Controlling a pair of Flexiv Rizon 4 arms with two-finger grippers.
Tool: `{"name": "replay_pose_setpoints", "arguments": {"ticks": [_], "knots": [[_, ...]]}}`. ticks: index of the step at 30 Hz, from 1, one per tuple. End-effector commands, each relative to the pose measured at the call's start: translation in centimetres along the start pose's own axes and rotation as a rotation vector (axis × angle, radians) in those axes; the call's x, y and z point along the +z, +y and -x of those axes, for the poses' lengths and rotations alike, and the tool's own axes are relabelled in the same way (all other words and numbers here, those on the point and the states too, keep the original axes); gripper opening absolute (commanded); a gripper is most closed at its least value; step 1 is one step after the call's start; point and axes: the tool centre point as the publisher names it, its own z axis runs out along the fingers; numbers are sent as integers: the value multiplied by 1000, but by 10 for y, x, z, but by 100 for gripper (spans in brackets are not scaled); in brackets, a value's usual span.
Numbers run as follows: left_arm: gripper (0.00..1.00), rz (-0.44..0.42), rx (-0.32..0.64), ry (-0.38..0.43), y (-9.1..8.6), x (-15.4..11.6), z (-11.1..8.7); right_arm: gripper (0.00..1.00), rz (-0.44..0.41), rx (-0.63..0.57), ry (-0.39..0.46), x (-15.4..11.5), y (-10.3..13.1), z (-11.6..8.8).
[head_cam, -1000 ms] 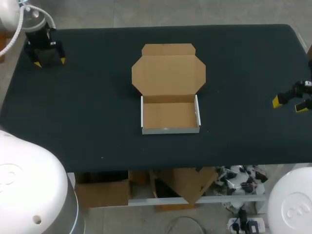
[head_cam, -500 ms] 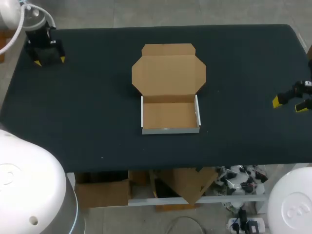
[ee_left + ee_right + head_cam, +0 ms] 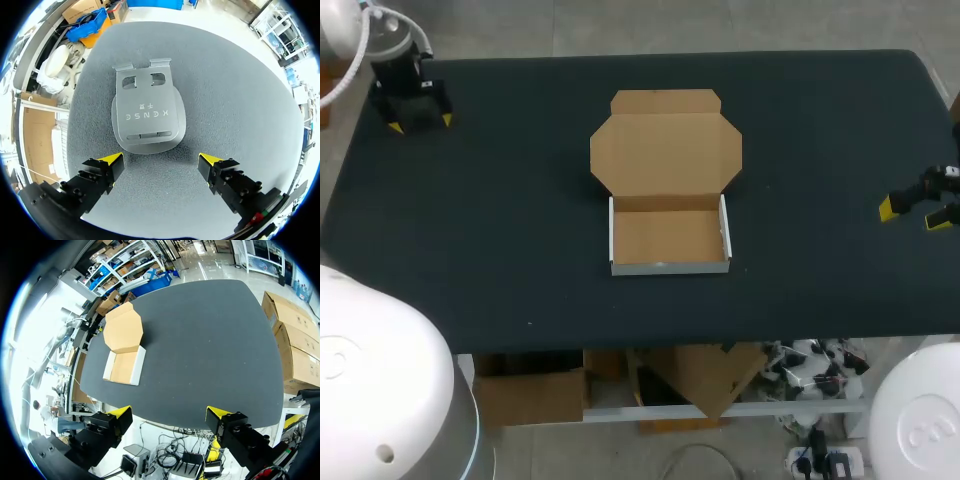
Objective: Assemble the packaging by folding the flat box into shape, placing the metal phone stand inside, and closing the box properly
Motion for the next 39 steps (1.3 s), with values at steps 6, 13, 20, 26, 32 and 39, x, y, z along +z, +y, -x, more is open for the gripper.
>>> {"name": "replay_pose_setpoints", "arguments": {"ticks": [6, 13, 20, 26, 32, 39], "knots": [[100, 6, -2, -5, -11, 1, 1, 100, 0, 0, 0, -1, -1, 0], [100, 3, -1, -6, -14, 1, 1, 100, 0, 0, 0, -1, -1, 0], [100, 0, -3, -7, -18, 0, 4, 100, 0, 0, 0, -1, -1, 0], [100, 0, -5, -6, -19, 1, 5, 100, 0, 0, 0, -1, -1, 0], [100, 4, -3, -6, -22, 3, 6, 100, 0, 0, 0, -1, -1, 0], [100, 3, -5, -6, -24, 3, 7, 100, 0, 0, 0, -1, -1, 0]]}}
